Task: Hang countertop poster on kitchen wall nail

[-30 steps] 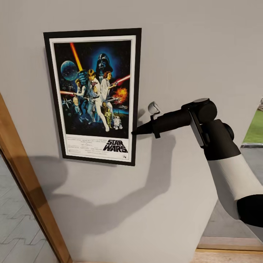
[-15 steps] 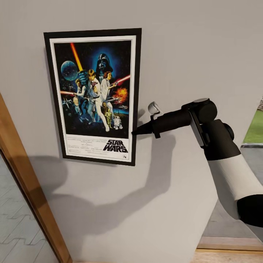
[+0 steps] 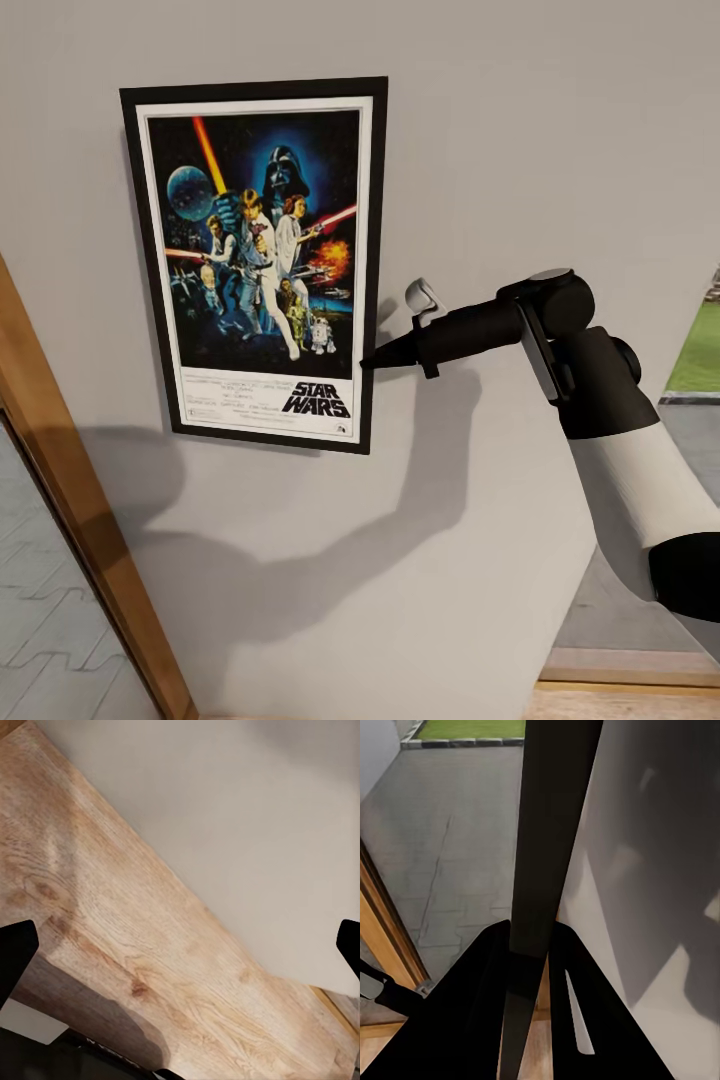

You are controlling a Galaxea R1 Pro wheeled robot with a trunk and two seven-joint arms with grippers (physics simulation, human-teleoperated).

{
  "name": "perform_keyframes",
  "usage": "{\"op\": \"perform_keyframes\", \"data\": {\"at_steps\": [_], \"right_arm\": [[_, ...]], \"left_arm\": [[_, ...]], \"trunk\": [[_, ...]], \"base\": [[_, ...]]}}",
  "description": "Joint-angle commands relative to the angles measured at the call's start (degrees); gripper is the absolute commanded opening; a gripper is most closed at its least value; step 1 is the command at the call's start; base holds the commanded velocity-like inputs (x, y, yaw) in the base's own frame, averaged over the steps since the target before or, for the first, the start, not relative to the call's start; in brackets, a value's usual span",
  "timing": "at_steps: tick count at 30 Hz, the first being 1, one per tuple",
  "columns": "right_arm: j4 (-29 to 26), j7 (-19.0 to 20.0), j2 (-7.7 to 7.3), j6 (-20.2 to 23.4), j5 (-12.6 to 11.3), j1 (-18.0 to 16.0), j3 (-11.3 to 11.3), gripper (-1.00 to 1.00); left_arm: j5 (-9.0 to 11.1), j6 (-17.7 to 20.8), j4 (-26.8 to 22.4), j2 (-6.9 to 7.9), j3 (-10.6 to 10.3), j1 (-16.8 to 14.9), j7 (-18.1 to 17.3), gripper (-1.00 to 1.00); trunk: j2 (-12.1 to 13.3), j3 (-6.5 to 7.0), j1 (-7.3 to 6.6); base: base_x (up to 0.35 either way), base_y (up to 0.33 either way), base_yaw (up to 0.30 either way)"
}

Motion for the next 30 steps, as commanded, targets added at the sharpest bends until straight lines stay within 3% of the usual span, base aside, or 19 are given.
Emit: {"op": "perform_keyframes", "data": {"at_steps": [1,10,18,30], "right_arm": [[0.0,0.4,-0.03,0.8,0.0,0.0,0.1,-1.00],[0.0,0.4,-0.03,0.8,0.0,-0.2,-0.1,-1.00],[0.2,0.4,-0.03,0.9,0.1,-3.2,-0.1,-1.00],[0.2,0.4,-0.03,0.9,0.0,-3.5,-0.1,-1.00]], "left_arm": [[0.3,-0.3,0.0,0.01,-0.5,0.0,-0.1,1.00],[0.2,-0.3,0.0,0.01,-0.5,0.0,-0.1,1.00],[0.3,-0.3,0.0,0.01,-0.5,0.0,-0.1,1.00],[0.3,-0.3,0.0,0.03,-0.5,0.0,-0.1,1.00]], "trunk": [[0.0,-0.03,0.02],[0.0,-0.03,0.02],[0.0,-0.03,0.02],[0.0,-0.03,0.02]], "base": [[0.000,0.000,0.000],[0.000,0.000,0.000],[0.000,0.000,0.000],[0.000,0.000,0.000]]}}
